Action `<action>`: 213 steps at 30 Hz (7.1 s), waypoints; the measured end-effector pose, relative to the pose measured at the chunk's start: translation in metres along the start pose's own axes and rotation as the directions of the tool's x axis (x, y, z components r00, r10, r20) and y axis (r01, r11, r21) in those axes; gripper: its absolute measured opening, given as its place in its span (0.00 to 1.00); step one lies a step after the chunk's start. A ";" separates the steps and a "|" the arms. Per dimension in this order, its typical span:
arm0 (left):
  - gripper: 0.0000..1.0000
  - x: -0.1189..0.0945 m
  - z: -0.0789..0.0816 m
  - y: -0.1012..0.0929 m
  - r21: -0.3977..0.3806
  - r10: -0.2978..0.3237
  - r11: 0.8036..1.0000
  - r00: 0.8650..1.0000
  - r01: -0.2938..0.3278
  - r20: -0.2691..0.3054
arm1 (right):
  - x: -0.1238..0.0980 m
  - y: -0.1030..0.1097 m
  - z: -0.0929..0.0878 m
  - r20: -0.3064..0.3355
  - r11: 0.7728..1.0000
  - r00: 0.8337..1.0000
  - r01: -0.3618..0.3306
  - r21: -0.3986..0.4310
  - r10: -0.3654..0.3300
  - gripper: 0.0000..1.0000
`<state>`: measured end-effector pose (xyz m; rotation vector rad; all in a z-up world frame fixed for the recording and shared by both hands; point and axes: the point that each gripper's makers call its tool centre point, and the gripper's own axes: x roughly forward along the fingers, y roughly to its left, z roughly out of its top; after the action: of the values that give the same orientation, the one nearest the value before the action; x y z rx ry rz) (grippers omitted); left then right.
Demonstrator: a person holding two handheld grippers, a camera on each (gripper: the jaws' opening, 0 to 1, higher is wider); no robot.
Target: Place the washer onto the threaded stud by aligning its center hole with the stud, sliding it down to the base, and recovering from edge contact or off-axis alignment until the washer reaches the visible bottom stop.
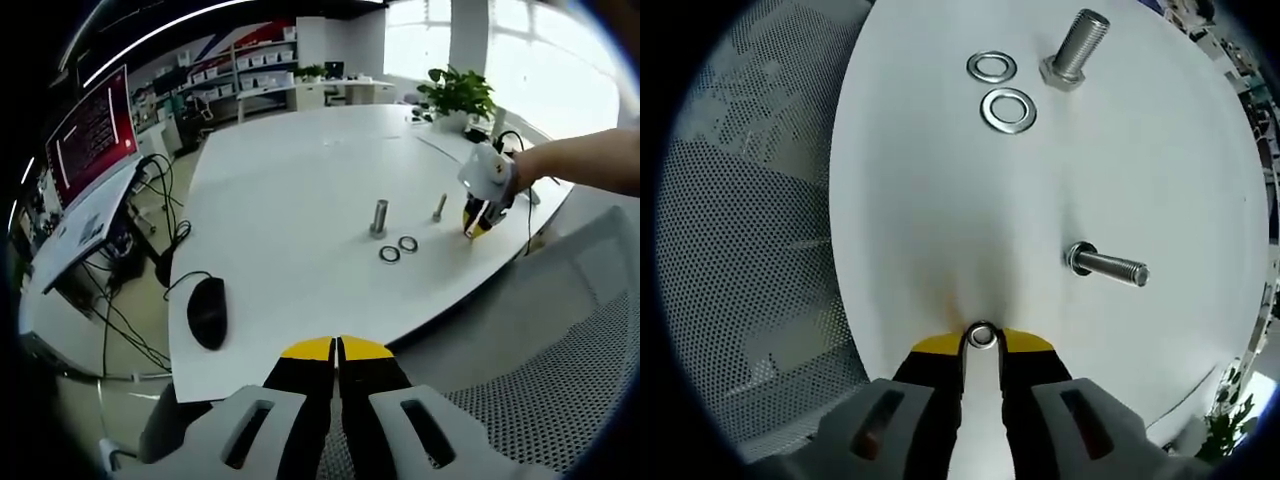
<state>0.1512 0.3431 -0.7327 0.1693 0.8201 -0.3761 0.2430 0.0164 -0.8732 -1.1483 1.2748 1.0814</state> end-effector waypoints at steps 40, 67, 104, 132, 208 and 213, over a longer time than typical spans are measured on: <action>0.00 0.000 0.000 0.001 -0.004 0.006 1.000 1.000 -0.006 -0.001 | -0.076 -0.052 0.029 0.292 0.986 0.951 0.060 0.156 -0.105 0.14; 0.00 0.001 -0.002 0.001 0.000 0.001 1.000 1.000 -0.001 -0.017 | -0.064 -0.058 0.049 0.303 0.989 0.946 0.073 0.131 -0.110 0.14; 0.00 0.002 -0.006 0.003 -0.012 0.020 1.000 0.999 -0.020 -0.043 | -0.022 -0.049 0.044 0.265 0.988 0.962 0.026 0.150 -0.066 0.26; 0.00 -0.001 0.001 0.001 -0.009 -0.001 1.000 1.000 0.001 0.008 | -0.148 0.013 0.001 0.643 0.776 0.704 -0.210 0.595 -0.302 0.29; 0.06 -0.002 0.007 -0.011 0.065 -0.050 0.997 0.998 0.048 0.039 | -0.151 0.124 0.006 0.676 0.670 0.656 -0.337 0.662 -0.337 0.16; 0.09 0.000 0.007 -0.024 0.147 -0.114 0.983 0.993 0.112 0.007 | -0.152 0.123 0.007 0.678 0.667 0.652 -0.341 0.662 -0.339 0.16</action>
<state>0.1467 0.3192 -0.7276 0.2566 0.7890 -0.5443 0.1186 0.0442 -0.7247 0.0294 0.8390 0.7393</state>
